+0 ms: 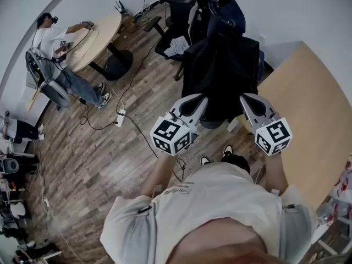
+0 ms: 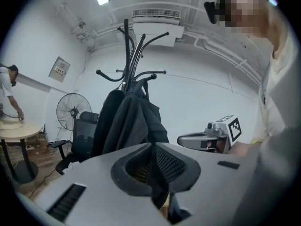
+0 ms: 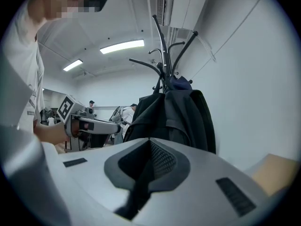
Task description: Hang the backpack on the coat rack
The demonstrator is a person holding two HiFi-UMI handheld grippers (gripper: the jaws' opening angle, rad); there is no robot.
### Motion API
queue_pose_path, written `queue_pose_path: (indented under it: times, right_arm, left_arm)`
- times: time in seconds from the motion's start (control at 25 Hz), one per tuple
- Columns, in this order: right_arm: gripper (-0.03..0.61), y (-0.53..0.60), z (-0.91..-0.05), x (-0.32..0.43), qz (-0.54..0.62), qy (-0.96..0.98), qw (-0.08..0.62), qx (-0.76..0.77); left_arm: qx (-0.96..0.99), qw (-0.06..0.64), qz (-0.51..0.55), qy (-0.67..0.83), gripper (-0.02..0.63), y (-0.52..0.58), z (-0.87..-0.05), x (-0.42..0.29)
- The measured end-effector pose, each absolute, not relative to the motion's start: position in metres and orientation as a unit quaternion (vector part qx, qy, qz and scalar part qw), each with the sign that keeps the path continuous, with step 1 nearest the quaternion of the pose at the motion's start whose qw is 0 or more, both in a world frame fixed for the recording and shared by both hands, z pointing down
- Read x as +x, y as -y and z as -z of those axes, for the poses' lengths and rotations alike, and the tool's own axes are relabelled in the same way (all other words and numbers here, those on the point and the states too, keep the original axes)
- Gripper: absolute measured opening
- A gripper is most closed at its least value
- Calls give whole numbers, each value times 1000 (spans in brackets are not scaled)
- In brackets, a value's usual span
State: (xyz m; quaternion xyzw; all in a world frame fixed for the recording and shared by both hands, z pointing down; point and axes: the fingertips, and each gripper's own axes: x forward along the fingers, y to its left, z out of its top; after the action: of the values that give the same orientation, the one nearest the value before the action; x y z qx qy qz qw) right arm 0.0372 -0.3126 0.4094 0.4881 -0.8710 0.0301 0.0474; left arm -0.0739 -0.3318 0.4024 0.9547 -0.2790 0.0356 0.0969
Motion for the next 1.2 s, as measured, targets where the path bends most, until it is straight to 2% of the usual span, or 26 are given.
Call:
queue_pose_path:
  times: [0.2,0.8,1.2]
  right_arm:
    - [-5,299,-418,48,-28,864,56,499]
    - [-5,300,-394,50,10,882,37,470]
    - [-5,301,-398,57,-4,882,37,469]
  left_arm:
    - [951,119,-25,284,34,327,-412,-71]
    - [946,110,-15,303,34,328,-401,-58]
    - [943,112,-13,312,34,324,-400,-54]
